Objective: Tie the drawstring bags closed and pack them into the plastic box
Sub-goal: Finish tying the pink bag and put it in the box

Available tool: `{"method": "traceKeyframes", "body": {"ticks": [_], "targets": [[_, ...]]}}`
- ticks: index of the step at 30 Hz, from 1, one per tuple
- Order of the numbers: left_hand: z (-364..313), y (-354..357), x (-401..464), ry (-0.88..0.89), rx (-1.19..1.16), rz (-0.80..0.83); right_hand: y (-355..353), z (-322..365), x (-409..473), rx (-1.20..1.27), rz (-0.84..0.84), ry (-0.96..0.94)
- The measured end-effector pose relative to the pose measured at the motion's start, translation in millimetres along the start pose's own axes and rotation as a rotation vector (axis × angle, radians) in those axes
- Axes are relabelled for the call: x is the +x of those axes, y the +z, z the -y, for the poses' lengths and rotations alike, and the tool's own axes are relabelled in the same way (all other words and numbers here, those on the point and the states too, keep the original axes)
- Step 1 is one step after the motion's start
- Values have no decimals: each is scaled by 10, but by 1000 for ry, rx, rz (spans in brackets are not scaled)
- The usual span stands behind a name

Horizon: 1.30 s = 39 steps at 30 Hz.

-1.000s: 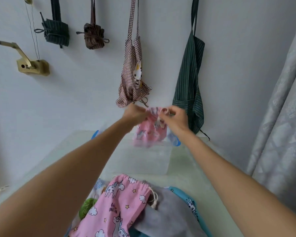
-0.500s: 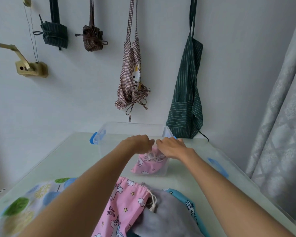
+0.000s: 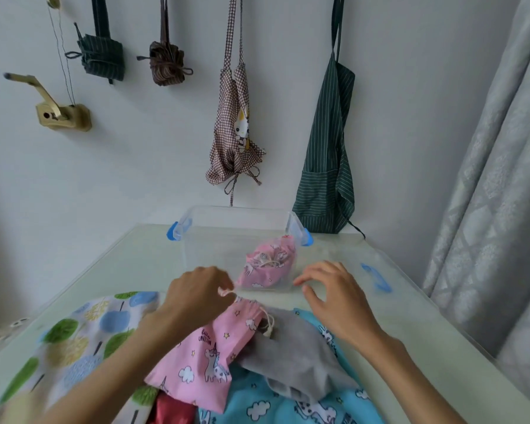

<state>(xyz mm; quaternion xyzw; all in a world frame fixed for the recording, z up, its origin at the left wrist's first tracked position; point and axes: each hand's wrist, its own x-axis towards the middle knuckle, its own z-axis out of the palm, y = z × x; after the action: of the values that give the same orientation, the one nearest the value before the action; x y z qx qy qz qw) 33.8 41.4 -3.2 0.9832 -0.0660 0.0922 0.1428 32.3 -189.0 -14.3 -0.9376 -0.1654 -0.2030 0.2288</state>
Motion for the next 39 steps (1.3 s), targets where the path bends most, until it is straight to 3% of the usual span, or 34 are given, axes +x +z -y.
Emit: {"method": "traceKeyframes", "body": {"ticks": [4, 7, 10, 12, 14, 19, 21, 23, 27, 31, 35, 37, 39], "targets": [[201, 202, -181, -184, 114, 74, 251, 224, -263, 203, 218, 191], [219, 269, -100, -209, 41, 120, 504, 329, -206, 102, 279, 206], [208, 245, 49, -235, -146, 221, 613, 337, -89, 49, 253, 251], [212, 200, 148, -217, -263, 266, 571, 301, 10, 162, 193, 295], [201, 101, 214, -177, -343, 171, 423, 295, 112, 337, 114, 307], [-80, -367, 286, 8, -595, -365, -148, 395, 353, 867, -164, 331], [-224, -500, 269, 100, -672, -490, -339, 427, 408, 961, -269, 278], [-312, -504, 224, 141, -690, -510, -446, 412, 379, 950, -295, 248], [-272, -97, -61, 101, -706, -335, -389, 248, -29, 676, -224, 231], [-125, 364, -478, 67, -612, -146, -153, -4, -541, 421, -25, 284], [-152, 400, -622, -32, -611, -276, -38, -133, -781, 362, 191, 332], [-200, 345, -614, -62, -655, -417, -24, -145, -817, 390, 222, 286], [-215, 334, -602, 21, -661, -445, 6, -120, -862, 425, 204, 281]]}}
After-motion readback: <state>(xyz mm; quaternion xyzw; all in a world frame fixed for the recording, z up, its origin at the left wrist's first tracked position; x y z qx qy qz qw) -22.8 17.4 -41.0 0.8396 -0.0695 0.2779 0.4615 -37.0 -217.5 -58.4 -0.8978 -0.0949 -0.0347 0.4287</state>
